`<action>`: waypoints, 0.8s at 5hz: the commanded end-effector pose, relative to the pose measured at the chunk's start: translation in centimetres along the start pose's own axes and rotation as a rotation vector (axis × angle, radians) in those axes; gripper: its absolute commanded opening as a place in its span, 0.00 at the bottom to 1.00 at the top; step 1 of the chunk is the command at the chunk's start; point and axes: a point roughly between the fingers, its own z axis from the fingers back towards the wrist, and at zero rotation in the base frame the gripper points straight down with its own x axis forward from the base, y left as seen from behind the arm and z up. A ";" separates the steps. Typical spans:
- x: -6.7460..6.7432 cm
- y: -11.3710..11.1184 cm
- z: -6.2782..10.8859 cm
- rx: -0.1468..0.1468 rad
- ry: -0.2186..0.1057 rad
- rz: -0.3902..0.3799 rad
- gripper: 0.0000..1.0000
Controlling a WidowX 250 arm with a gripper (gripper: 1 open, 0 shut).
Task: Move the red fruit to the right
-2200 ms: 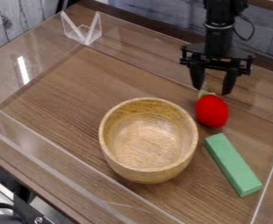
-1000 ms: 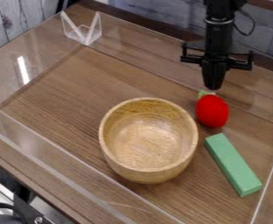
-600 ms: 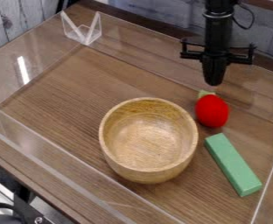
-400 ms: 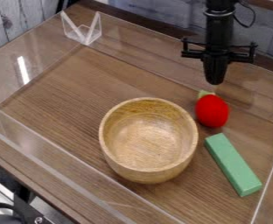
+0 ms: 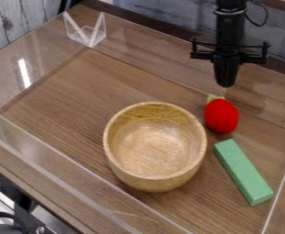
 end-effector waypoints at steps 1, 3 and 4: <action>1.4 -0.3 3.5 -0.033 -0.096 0.000 0.00; 1.2 -0.3 3.5 -0.040 -0.088 0.007 0.00; 1.1 -0.3 3.4 -0.041 -0.083 0.010 0.00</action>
